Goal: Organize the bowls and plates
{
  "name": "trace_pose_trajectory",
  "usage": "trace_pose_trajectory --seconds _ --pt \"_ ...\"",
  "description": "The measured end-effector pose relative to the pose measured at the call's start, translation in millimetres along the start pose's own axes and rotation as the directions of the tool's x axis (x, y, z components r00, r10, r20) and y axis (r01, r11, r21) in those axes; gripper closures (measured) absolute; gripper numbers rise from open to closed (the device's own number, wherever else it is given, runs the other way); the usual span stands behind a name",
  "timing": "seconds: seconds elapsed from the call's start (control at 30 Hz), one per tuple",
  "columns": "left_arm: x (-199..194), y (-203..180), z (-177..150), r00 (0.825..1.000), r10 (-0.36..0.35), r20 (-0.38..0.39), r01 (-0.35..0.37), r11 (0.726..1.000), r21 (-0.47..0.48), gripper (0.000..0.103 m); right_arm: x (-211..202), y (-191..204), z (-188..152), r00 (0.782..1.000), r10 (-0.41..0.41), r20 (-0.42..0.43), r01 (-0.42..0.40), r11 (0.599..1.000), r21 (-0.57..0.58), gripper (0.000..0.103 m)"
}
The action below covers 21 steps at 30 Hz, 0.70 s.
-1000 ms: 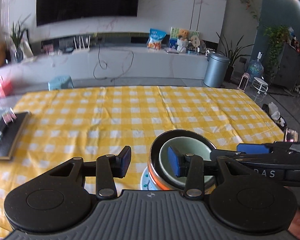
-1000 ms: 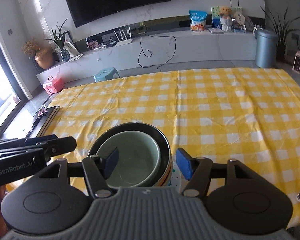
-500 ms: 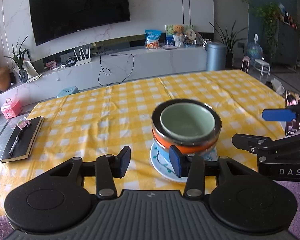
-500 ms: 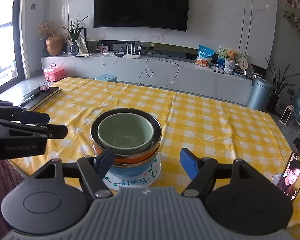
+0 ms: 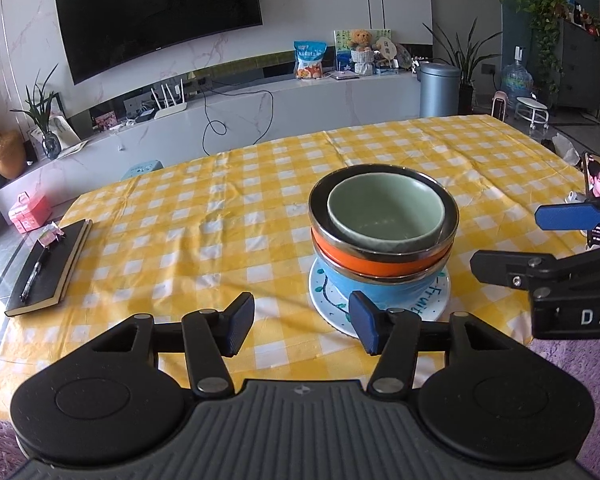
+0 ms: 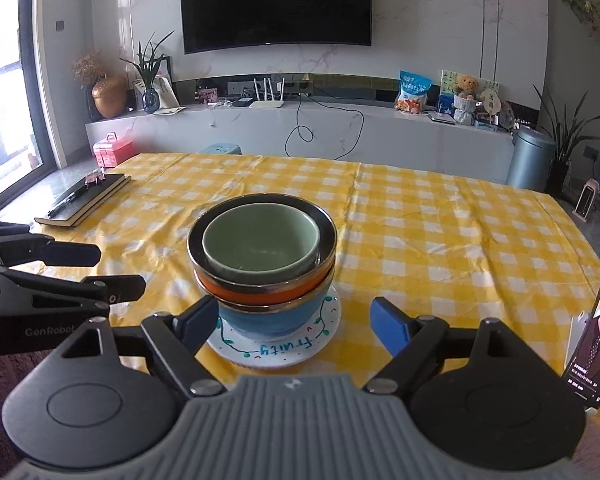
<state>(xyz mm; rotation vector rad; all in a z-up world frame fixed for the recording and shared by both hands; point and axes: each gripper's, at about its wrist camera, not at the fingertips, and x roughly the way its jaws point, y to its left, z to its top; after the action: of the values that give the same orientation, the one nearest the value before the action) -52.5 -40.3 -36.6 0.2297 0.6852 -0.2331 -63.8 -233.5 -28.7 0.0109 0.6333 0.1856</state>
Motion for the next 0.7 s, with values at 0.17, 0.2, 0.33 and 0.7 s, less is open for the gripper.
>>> trace_pose_trajectory --seconds 0.17,0.2,0.33,0.7 --pt "6 -3 -2 1.000 -0.003 -0.020 0.003 1.000 0.009 0.035 4 0 -2 1.000 -0.002 -0.011 0.002 1.000 0.003 0.020" --pt "6 -4 -2 1.000 -0.003 -0.020 0.003 1.000 0.012 0.035 5 0 -2 1.000 0.000 -0.015 0.000 1.000 0.006 0.020" --pt "6 -3 -3 1.000 0.004 -0.024 -0.004 1.000 0.012 0.034 10 0 -4 1.000 0.004 -0.030 -0.004 1.000 0.016 0.020" --pt "7 0 -4 0.999 0.008 -0.031 -0.008 1.000 0.007 0.034 12 1 -4 0.999 -0.001 -0.039 0.002 1.000 0.016 0.020"
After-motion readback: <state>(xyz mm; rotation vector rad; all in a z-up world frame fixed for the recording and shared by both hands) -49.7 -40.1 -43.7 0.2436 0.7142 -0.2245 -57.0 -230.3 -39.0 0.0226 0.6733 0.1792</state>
